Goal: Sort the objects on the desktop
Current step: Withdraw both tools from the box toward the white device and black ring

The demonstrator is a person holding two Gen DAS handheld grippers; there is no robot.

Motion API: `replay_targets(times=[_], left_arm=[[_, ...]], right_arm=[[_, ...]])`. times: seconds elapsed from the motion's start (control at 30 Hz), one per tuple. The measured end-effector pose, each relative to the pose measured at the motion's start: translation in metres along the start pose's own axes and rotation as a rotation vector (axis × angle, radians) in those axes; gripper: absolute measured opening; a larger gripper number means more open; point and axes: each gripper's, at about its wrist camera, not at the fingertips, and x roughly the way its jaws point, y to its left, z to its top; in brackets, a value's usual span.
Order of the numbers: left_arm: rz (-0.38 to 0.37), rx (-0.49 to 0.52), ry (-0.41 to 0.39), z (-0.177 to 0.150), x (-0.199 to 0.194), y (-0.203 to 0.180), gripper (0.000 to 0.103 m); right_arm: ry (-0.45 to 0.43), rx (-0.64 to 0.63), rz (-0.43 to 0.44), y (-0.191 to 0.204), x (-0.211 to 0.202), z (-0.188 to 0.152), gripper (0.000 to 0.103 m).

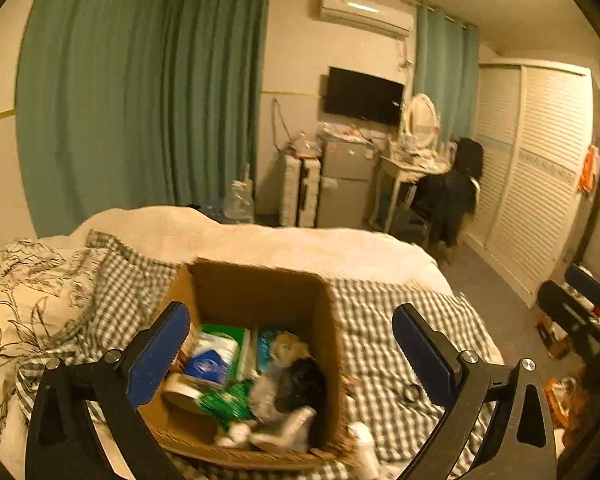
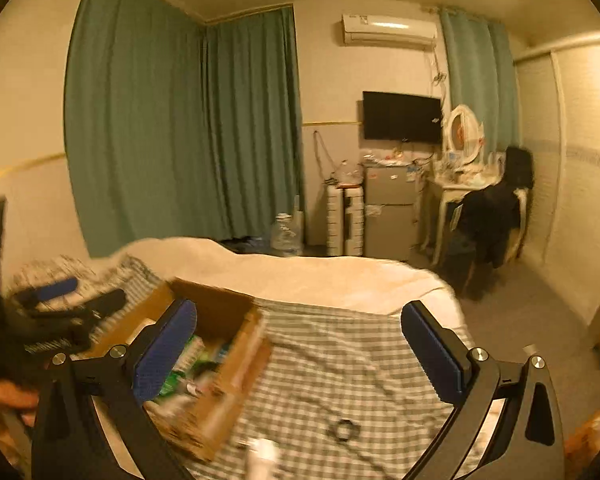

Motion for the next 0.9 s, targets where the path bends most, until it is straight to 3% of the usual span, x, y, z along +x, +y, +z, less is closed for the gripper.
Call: replay_targets(times=[0.43, 0.67, 0.9], left_arm=[[-0.064, 0.121, 0.058, -0.034, 0.003, -0.087, 0.103], [-0.061, 0.167, 0.163, -0.074, 0.042, -0.115, 0.100], [-0.096, 0.134, 0.295, -0.108, 0.084, -0.120, 0.090]], right_arm=[[0.061, 0.061, 0.001, -0.069, -0.006, -0.034, 0.103], [0.109, 0.128, 0.022, -0.100, 0.012, -0.056, 0.103], [0.186, 0.124, 0.021, -0.114, 0.038, -0.074, 0.098]])
